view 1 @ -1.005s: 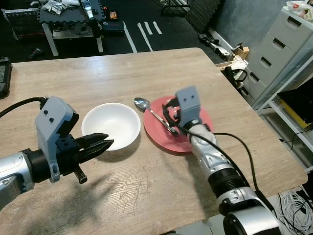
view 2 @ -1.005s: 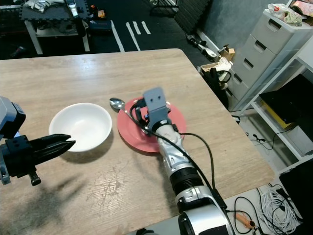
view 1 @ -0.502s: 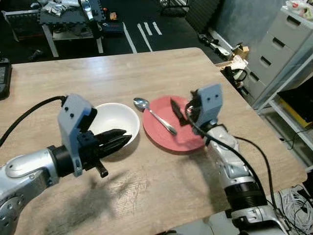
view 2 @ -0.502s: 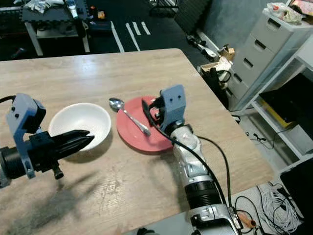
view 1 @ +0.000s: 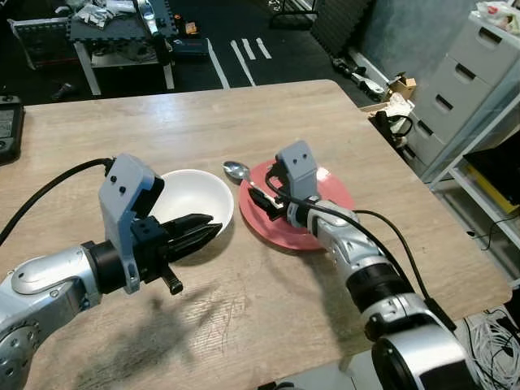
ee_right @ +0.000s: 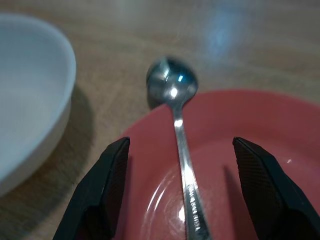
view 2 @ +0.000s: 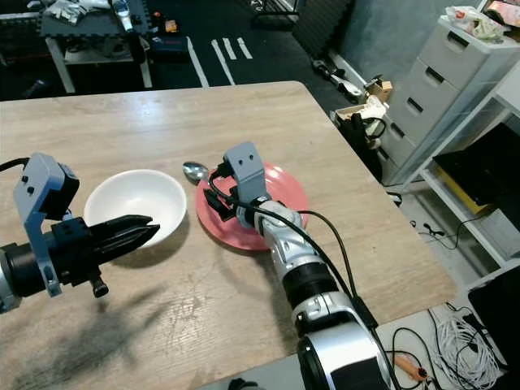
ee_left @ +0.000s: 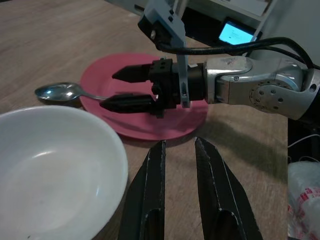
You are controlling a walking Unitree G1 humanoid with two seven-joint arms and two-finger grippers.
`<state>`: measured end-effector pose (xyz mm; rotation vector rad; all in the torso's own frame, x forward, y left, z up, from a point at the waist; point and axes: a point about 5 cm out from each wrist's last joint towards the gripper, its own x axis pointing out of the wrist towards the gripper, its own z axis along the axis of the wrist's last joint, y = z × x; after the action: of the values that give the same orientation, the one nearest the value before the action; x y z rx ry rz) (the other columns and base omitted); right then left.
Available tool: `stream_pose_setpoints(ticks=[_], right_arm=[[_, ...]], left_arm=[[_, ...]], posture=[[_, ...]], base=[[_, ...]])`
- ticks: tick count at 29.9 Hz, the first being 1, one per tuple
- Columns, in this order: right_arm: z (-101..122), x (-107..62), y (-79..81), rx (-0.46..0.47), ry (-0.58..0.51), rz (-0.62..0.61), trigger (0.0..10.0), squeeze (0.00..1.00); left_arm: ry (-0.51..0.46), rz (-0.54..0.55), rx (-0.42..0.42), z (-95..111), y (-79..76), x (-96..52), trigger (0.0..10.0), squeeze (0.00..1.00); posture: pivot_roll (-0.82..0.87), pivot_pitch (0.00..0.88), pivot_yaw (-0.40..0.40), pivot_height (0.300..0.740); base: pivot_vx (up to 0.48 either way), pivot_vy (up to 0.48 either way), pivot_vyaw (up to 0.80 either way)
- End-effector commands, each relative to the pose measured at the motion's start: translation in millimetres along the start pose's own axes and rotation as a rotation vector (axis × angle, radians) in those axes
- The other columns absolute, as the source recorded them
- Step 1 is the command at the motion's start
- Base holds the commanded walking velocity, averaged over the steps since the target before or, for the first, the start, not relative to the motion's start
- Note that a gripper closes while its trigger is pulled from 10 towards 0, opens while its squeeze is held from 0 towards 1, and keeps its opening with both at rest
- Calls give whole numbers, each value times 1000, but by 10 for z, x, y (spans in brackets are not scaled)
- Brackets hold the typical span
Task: Setting the table
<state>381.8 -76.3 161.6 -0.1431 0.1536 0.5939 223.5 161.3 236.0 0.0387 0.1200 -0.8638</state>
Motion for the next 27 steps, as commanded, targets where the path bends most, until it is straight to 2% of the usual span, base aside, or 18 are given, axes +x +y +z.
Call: stream_pose_setpoints(ticks=[1, 9, 10, 11, 13, 14, 27], right_arm=[[-89, 1, -40, -14, 53, -6, 10000, 0], [-235, 0, -98, -44, 141, -22, 10000, 0], [-278, -13, -121, -35, 162, -30, 6980, 0], [-299, -20, -130, -29, 172, -34, 3137, 0], [-318, -24, -140, -23, 181, -36, 3137, 0], [-324, -26, -145, -23, 183, -36, 0, 0], [-312, -13, -153, 12, 166, -31, 0, 0]], left_arm=[[9, -10, -7, -14, -39, -18, 10000, 0], [14, 0, -19, -26, -58, -43, 10000, 0], [14, 1, -21, -25, -59, -47, 10000, 0], [14, 1, -22, -25, -59, -47, 10000, 0], [13, 1, -23, -25, -60, -47, 10000, 0], [13, 1, -23, -23, -61, -47, 10000, 0], [12, 5, -37, -20, -58, -25, 10000, 0]], posture=[[70, 105, -1, 740], [76, 115, -4, 740], [76, 117, -4, 740], [76, 117, -4, 740], [76, 117, -4, 740], [73, 120, -3, 740], [67, 122, 0, 740]], base=[[0, 0, 0], [0, 0, 0], [0, 0, 0], [0, 0, 0], [0, 0, 0], [0, 0, 0], [0, 0, 0]])
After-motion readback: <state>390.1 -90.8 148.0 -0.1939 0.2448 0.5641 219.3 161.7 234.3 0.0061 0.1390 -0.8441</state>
